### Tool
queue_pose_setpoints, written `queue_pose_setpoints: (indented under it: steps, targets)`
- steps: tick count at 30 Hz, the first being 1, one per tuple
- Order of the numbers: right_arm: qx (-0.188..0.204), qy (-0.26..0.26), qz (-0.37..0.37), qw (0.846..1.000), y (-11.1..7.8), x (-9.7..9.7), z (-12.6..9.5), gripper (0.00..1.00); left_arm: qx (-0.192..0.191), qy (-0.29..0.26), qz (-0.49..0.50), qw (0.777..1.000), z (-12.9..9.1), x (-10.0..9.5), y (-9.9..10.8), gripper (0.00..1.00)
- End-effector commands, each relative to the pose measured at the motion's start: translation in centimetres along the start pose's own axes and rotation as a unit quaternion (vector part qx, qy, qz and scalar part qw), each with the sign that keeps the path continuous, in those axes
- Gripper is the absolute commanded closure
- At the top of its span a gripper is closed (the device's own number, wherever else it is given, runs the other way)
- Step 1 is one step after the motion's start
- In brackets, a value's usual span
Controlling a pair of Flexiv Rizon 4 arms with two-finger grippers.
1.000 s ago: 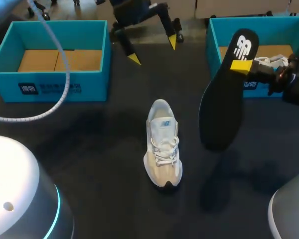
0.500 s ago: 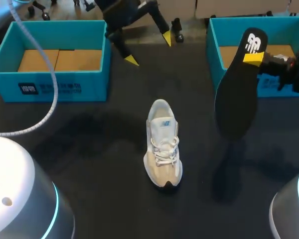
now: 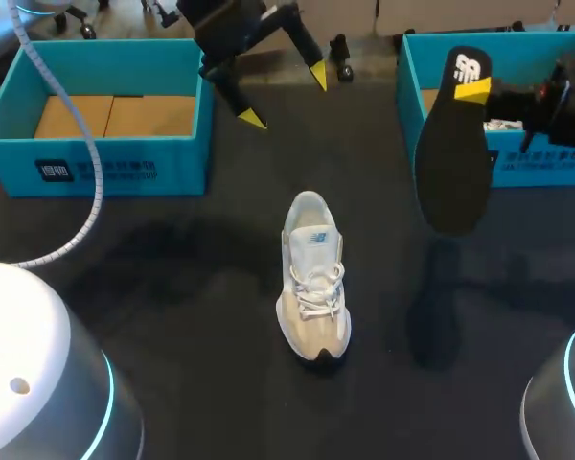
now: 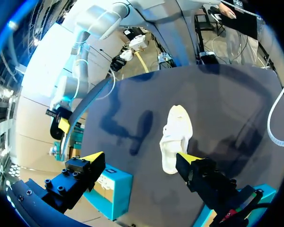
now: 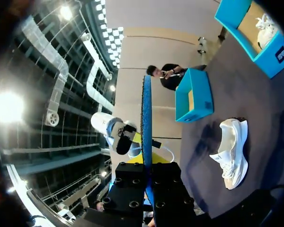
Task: Take the shoe out of the shoebox, open the shoe tongue, remove and reinsert the insole, then place the shoe into the shoebox
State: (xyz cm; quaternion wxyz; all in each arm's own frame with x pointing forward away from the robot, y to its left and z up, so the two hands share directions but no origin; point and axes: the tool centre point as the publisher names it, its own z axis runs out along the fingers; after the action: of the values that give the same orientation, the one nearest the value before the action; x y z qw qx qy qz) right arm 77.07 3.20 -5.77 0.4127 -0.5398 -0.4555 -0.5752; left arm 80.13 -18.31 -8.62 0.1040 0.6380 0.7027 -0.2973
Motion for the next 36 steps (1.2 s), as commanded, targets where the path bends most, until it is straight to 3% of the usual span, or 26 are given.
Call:
queue_pose_setpoints:
  steps: [1, 5, 8, 21, 31, 36]
  targets:
    - [0.083, 0.000, 0.009, 0.997, 2.0, -0.8, 2.6, 1.00, -0.001, -0.001, 0.000, 1.000, 0.1, 0.1, -0.1, 0.00]
    - [0.109, -0.003, 0.022, 0.994, 2.3, -1.2, 4.1, 1.00, -0.001, -0.001, 0.000, 1.000, 0.1, 0.1, -0.1, 0.00]
    - [0.120, 0.001, 0.029, 0.992, 2.6, -1.5, 5.0, 1.00, -0.004, -0.043, 0.012, 0.999, 0.2, -0.2, -0.4, 0.00]
    - [0.126, -0.008, 0.078, 0.989, 3.3, -1.8, 6.4, 1.00, -0.045, -0.140, 0.086, 0.985, 0.1, -0.4, -0.4, 0.00]
    - [0.126, -0.008, 0.078, 0.989, 3.3, -1.8, 6.4, 1.00, -0.098, -0.294, 0.126, 0.943, -0.7, -2.7, 0.2, 0.00]
    - [0.126, -0.008, 0.078, 0.989, 3.3, -1.8, 6.4, 1.00, -0.100, -0.327, 0.146, 0.928, -0.6, -3.3, 0.1, 0.00]
